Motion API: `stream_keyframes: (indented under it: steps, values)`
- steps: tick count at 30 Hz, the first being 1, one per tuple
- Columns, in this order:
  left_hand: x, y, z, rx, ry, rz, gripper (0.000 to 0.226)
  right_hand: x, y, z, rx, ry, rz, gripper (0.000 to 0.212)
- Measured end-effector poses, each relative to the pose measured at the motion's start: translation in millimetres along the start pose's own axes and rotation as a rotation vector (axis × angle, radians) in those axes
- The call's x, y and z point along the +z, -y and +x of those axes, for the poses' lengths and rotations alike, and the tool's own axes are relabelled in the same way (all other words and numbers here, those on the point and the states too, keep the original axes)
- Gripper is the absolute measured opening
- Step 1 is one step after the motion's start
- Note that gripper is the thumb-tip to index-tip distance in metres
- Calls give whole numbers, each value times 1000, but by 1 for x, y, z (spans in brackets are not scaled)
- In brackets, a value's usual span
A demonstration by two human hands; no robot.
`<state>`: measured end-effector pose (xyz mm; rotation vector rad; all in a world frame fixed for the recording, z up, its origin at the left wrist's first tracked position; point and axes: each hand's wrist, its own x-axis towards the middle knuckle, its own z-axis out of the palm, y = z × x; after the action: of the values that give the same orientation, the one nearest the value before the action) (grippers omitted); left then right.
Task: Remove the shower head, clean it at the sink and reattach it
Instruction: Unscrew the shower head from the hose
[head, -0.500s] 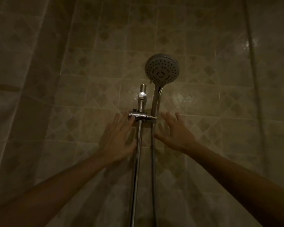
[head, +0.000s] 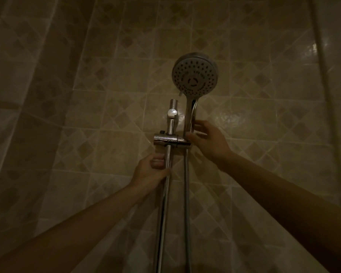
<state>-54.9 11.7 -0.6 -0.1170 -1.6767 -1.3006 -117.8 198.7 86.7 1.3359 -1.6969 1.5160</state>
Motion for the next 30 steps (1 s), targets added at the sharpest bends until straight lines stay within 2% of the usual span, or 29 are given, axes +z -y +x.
stream_keyframes:
  steps: [3, 19, 26, 30]
  values:
    - [-2, 1, 0, -5, 23, -6, 39, 2, -1, 7, -35, -31, 54, 46]
    - [1, -6, 1, 24, -4, 176, 41, 8, 13, 2, -97, -101, 2, 44]
    - [2, -5, -1, 58, -26, 242, 40, -1, 16, -1, -96, -109, 121, 34]
    - [1, -4, 0, 54, -30, 260, 41, 1, 15, -2, -81, -133, 140, 38]
